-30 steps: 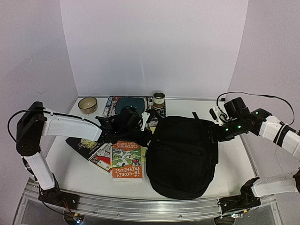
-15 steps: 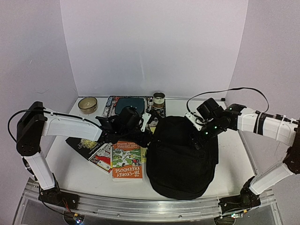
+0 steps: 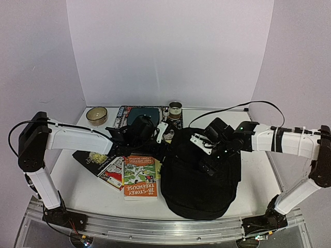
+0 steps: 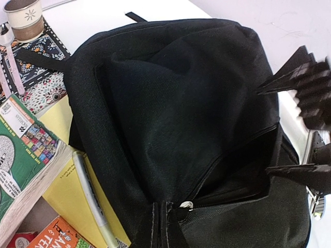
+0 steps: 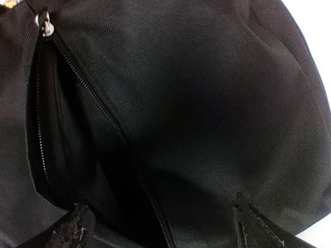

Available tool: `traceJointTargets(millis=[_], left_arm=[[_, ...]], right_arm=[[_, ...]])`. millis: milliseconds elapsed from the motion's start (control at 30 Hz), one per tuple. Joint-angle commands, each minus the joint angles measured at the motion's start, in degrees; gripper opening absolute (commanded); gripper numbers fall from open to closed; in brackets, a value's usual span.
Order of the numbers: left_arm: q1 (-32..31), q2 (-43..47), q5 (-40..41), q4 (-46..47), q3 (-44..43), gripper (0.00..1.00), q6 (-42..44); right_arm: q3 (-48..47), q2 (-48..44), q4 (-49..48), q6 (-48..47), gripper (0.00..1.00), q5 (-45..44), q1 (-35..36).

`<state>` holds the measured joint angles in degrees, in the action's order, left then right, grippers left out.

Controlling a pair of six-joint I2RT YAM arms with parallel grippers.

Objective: Pack the student bag
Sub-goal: Grab the lower front pocket of the student bag.

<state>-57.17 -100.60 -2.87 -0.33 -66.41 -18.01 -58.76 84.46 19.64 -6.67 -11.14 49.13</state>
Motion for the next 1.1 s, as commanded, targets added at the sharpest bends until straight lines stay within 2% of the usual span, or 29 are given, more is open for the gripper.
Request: traceJointTargets(millis=[0, 333, 533, 633, 800, 1067], left_arm=[[0.27, 0.14, -0.46, 2.26, -2.35, 0.00, -0.73], [0.34, 1.10, 0.65, 2.35, -1.04, 0.00, -1.63], [0.27, 1.26, 0.23, 2.40, -0.68, 0.00, -1.85], [0.29, 1.28, 0.00, 2.52, -0.65, 0.00, -1.85], [0.29, 1.04, -0.41, 2.70, -0.56, 0.00, -2.03], [0.26, -0.21, -1.75, 2.78, -1.20, 0.00, -2.53]], right_arm=[[-0.04, 2.86, 2.62, -3.07, 0.95, -6.15, 1.80], [1.72, 6.36, 6.18, -4.28, 0.94, -17.35, 2.52], [1.47, 10.01, 6.20, -3.86, 0.85, -20.70, 2.63], [1.60, 10.50, 5.65, -3.85, 0.78, -22.15, 2.66], [2.08, 7.87, 2.23, -3.53, 0.54, -25.25, 2.90], [5.81, -2.17, -7.30, -3.88, 0.41, -29.39, 3.06]])
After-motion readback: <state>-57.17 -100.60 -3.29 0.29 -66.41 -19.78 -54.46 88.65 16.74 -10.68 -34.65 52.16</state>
